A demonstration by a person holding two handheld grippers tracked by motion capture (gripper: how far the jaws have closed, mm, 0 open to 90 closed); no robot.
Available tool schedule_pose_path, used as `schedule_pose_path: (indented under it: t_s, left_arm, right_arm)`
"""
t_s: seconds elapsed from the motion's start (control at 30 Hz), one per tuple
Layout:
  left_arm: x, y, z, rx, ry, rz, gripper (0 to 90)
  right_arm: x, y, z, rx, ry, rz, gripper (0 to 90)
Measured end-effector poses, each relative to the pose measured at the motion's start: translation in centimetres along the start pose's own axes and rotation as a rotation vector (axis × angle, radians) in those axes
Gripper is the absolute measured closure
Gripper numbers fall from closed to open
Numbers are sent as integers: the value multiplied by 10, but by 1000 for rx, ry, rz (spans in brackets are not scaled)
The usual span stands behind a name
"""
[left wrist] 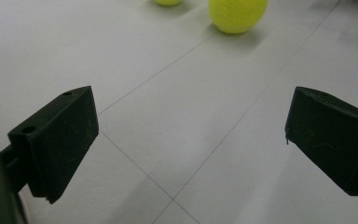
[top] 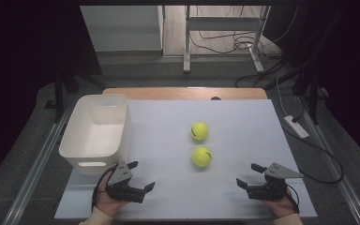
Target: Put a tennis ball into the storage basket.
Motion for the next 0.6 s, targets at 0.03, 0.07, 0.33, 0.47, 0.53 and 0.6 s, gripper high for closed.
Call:
schedule_pose_path:
  t_s: [0.03, 0.07, 0.33, 0.47, 0.53, 0.6]
  left_arm:
    - [0, 0, 1, -2, 2, 2, 34]
    - [0, 0, 1, -2, 2, 2, 35]
    - [0, -1, 5, -6, 27, -5, 34]
    - [-2, -1, 9, -12, 29, -9, 35]
    - [-3, -1, 10, -11, 24, -10, 35]
    - [-4, -1, 13, -11, 20, -8, 35]
  right_arm:
    - [1, 0, 0, -1, -1, 2, 117]
    - [1, 1, 0, -1, -2, 2, 117]
    - [2, 0, 0, -4, -4, 2, 117]
    - [4, -1, 2, -7, -5, 6, 119]
    - [4, -2, 2, -8, -3, 7, 119]
    - [4, -2, 2, -8, -3, 8, 119]
Point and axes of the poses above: each handheld gripper's, and its own axes: y roughly backward along the jaws, z roughly out of its top, x roughly to its left, the point moved 4 cm from there along -y, roughly forward along the jaws, and after that the axes turned 2 degrees about -x, right-handed, at the moved point
